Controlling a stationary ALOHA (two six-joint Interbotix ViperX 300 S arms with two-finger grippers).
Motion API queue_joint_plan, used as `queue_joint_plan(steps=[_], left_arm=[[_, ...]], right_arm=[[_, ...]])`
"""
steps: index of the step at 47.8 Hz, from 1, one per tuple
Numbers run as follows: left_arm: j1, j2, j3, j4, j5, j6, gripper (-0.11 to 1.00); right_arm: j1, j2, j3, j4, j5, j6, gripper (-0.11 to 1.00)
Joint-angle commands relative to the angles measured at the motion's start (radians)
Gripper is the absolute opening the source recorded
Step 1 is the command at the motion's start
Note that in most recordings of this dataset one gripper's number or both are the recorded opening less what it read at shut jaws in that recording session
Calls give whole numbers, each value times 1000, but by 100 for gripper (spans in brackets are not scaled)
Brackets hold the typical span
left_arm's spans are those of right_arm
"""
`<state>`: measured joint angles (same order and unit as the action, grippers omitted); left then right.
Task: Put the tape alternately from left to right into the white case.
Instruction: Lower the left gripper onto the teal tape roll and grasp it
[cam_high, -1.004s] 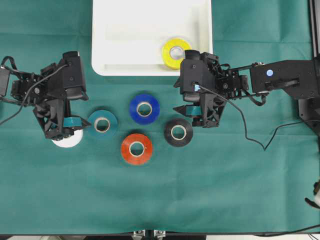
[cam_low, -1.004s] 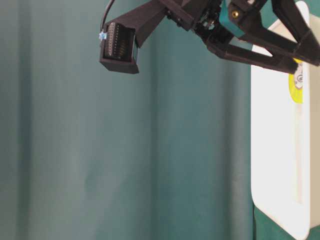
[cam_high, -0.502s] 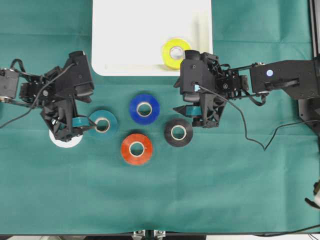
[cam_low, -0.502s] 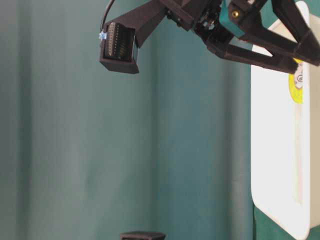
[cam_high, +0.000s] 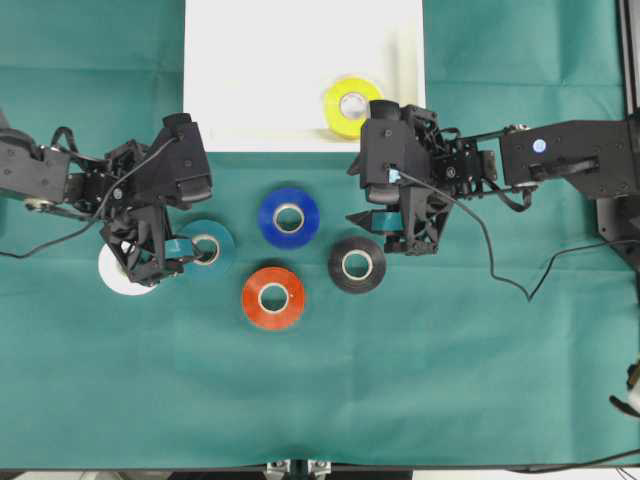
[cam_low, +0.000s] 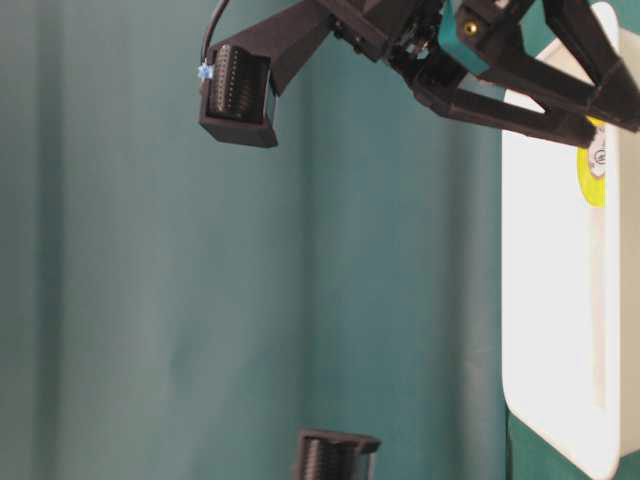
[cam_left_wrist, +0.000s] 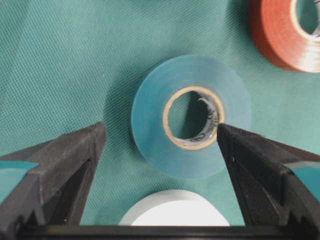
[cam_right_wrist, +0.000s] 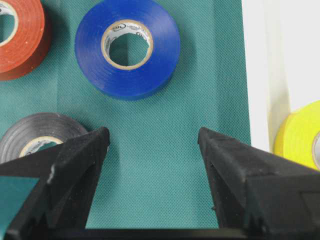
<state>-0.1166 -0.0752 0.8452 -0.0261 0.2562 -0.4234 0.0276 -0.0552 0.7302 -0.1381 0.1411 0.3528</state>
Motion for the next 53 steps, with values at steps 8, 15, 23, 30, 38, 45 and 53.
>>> queue_joint_plan(steps=[8, 15, 23, 30, 38, 45, 53], left_arm=[[-2, 34, -37, -3, -5, 0, 75], [-2, 63, -41, -2, -8, 0, 75], [-2, 89, -46, -3, -8, 0, 75], [0, 95, -52, 0, -8, 2, 75], [0, 100, -54, 0, -3, 3, 75], [-2, 100, -58, 0, 5, 8, 66], [-2, 100, -69, 2, 26, 12, 21]], right_arm=[[3, -11, -11, -2, -3, 0, 76], [3, -11, -11, -2, -3, 0, 76], [3, -11, -11, -2, -3, -2, 76], [3, -11, -11, -3, -3, -2, 76], [3, -11, -9, -2, -3, -2, 76], [3, -11, -11, -2, -3, -2, 76], [3, -11, -11, -2, -3, -2, 76]])
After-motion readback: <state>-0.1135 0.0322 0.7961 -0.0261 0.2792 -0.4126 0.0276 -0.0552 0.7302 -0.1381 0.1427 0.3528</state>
